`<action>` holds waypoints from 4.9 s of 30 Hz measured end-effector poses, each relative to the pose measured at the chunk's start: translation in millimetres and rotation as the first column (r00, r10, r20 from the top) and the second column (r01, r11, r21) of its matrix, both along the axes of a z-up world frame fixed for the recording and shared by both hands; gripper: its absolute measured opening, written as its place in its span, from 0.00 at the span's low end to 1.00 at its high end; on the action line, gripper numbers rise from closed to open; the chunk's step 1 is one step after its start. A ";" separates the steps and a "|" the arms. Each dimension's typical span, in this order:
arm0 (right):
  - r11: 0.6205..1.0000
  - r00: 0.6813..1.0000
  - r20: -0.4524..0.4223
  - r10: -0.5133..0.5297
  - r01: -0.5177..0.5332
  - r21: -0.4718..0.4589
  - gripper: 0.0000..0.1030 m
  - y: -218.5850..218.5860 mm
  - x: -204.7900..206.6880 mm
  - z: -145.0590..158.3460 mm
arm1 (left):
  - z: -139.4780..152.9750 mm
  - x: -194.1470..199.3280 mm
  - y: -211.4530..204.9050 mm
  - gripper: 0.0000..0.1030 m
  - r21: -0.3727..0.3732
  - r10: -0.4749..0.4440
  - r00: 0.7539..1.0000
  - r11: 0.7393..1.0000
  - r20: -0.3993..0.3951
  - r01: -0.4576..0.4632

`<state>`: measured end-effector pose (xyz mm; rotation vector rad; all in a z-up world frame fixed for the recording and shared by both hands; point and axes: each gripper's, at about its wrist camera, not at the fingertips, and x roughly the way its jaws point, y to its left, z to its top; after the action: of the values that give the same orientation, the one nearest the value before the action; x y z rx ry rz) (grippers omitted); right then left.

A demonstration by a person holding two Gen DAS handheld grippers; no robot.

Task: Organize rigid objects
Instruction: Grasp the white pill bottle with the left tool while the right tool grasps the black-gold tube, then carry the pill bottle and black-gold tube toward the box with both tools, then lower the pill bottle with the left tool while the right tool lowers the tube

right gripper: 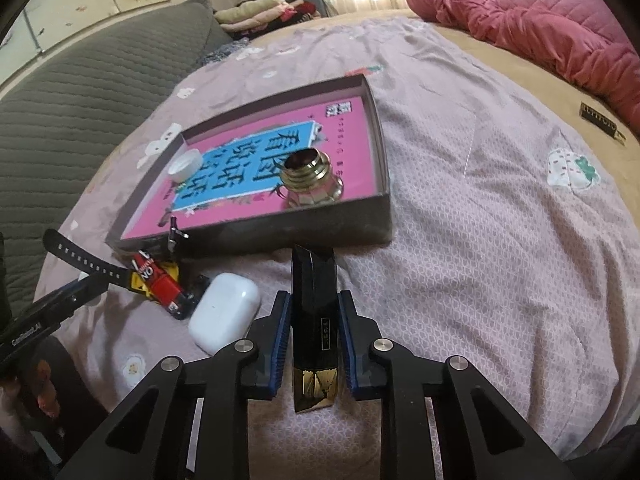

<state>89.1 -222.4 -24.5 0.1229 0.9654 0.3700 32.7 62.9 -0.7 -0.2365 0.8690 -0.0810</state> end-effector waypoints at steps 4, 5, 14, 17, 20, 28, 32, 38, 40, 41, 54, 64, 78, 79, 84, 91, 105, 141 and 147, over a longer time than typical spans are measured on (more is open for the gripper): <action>1.000 0.999 0.028 0.018 -0.018 0.002 0.23 3.4 -2.6 5.6 | 1.1 -0.7 2.0 0.49 -0.001 0.001 1.000 1.000 0.005 -0.001; 1.000 0.999 0.034 0.023 -0.023 0.004 0.23 4.9 -3.1 7.3 | 1.7 -0.9 2.4 0.49 -0.005 0.002 1.000 1.000 0.007 -0.002; 0.999 0.997 0.071 0.032 -0.034 0.014 0.22 8.5 -2.4 15.3 | 19.1 -10.9 5.4 0.49 -0.006 0.004 0.997 1.000 0.072 -0.004; 0.999 0.996 0.081 0.034 -0.035 0.016 0.22 9.0 -1.5 18.4 | 24.6 -13.3 5.6 0.49 0.000 0.003 0.996 1.000 0.093 -0.003; 0.999 0.994 0.102 0.043 -0.044 0.012 0.22 10.8 -1.6 23.0 | 29.3 -14.6 7.8 0.49 0.003 0.010 0.994 1.000 0.108 -0.010; 0.998 0.987 0.146 0.062 -0.065 0.013 0.22 15.9 -2.0 33.4 | 39.9 -17.5 15.5 0.49 -0.002 0.041 0.986 0.999 0.160 -0.042; 0.998 0.985 0.163 0.059 -0.064 0.026 0.22 15.0 -1.8 37.4 | 46.7 -19.5 18.2 0.49 0.002 0.050 0.980 0.999 0.193 -0.051; 0.998 0.980 0.191 0.047 -0.055 0.038 0.22 12.4 0.1 43.9 | 52.9 -21.5 20.3 0.49 0.001 0.053 0.973 0.999 0.223 -0.055; 0.998 0.979 0.198 0.042 -0.051 0.040 0.22 11.2 0.8 45.1 | 54.8 -22.4 20.9 0.49 0.006 0.059 0.971 0.998 0.232 -0.062; 0.998 0.979 0.201 0.039 -0.048 0.040 0.22 10.7 0.9 45.8 | 56.0 -23.1 22.2 0.49 0.005 0.063 0.969 0.998 0.239 -0.067; 0.997 0.964 0.261 0.051 -0.063 0.038 0.22 11.5 -0.7 59.2 | 64.7 -22.6 44.4 0.49 -0.024 0.129 0.953 0.992 0.273 -0.127; 0.996 0.952 0.298 0.064 -0.078 0.034 0.22 16.3 0.1 65.6 | 60.6 -11.9 47.5 0.49 -0.031 0.129 0.956 0.992 0.264 -0.125; 0.993 0.941 0.331 0.070 -0.097 0.067 0.22 26.6 11.2 72.9 | 47.7 12.5 42.6 0.49 -0.020 0.090 0.969 0.996 0.231 -0.088; 0.993 0.941 0.331 0.067 -0.095 0.069 0.22 27.1 12.6 73.1 | 46.6 15.3 42.7 0.49 -0.019 0.088 0.970 0.996 0.227 -0.086; 0.992 0.946 0.317 0.065 -0.096 0.084 0.22 28.8 20.4 70.7 | 41.7 29.1 40.7 0.49 -0.007 0.072 0.975 0.997 0.212 -0.072; 0.992 0.948 0.311 0.071 -0.101 0.081 0.22 32.4 26.8 67.4 | 31.9 50.5 35.0 0.49 0.003 0.040 0.983 0.999 0.181 -0.041; 0.992 0.957 0.278 0.080 -0.103 0.069 0.22 37.3 37.9 56.6 | 9.0 83.7 24.8 0.49 0.004 -0.010 0.994 1.000 0.108 0.010; 0.988 0.972 0.184 0.144 -0.153 0.035 0.22 61.0 59.5 30.5 | -19.3 95.8 6.8 0.49 -0.005 -0.080 0.997 0.997 -0.013 0.080; 0.986 0.971 0.177 0.161 -0.167 0.017 0.23 69.9 68.5 24.7 | -19.8 96.7 6.1 0.49 -0.005 -0.079 0.997 0.997 -0.013 0.079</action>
<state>157.6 -152.6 0.2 0.0380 0.7977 0.5399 129.4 69.0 -20.5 -0.2073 0.8915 -0.1554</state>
